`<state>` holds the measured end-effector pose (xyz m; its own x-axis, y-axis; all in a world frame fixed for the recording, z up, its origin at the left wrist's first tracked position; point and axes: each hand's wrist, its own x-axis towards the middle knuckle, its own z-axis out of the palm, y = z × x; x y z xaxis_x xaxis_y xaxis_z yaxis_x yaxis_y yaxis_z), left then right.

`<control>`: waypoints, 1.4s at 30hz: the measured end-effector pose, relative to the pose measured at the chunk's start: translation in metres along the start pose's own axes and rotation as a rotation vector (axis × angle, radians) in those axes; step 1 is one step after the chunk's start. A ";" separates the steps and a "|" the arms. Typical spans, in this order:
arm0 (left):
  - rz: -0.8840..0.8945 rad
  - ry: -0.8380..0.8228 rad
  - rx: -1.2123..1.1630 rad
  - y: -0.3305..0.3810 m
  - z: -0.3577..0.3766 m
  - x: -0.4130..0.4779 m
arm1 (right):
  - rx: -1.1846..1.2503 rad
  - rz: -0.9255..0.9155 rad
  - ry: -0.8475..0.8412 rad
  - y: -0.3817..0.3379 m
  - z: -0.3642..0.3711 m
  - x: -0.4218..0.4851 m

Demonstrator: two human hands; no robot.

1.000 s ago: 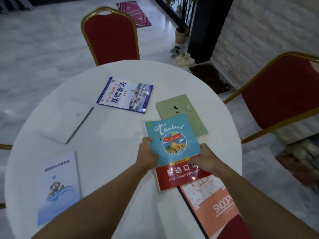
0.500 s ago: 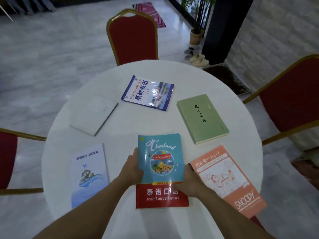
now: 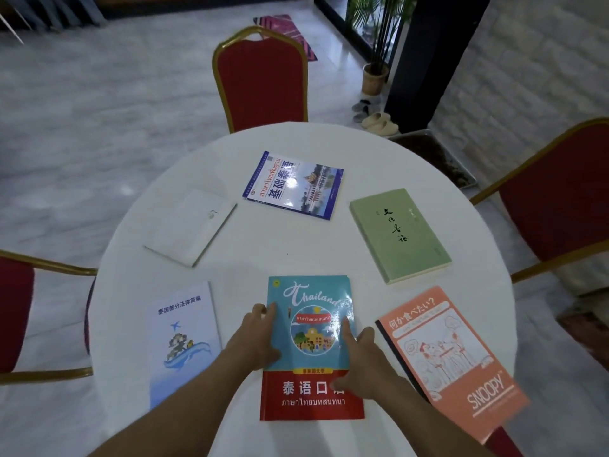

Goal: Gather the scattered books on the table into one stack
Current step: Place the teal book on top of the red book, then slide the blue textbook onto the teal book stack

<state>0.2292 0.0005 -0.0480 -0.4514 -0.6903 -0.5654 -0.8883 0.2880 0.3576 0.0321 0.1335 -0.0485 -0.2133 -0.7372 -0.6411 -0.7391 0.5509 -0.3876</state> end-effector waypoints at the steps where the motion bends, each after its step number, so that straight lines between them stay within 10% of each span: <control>1: 0.003 0.001 0.006 0.000 0.000 0.000 | -0.004 0.004 0.007 -0.001 0.001 0.000; 42: 0.019 0.330 -0.005 0.051 -0.121 0.235 | -0.228 0.077 0.301 -0.049 -0.078 0.209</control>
<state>0.0876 -0.2274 -0.0731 -0.4156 -0.8629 -0.2875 -0.8791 0.3000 0.3703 -0.0261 -0.0782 -0.1115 -0.4269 -0.7977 -0.4259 -0.8294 0.5330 -0.1670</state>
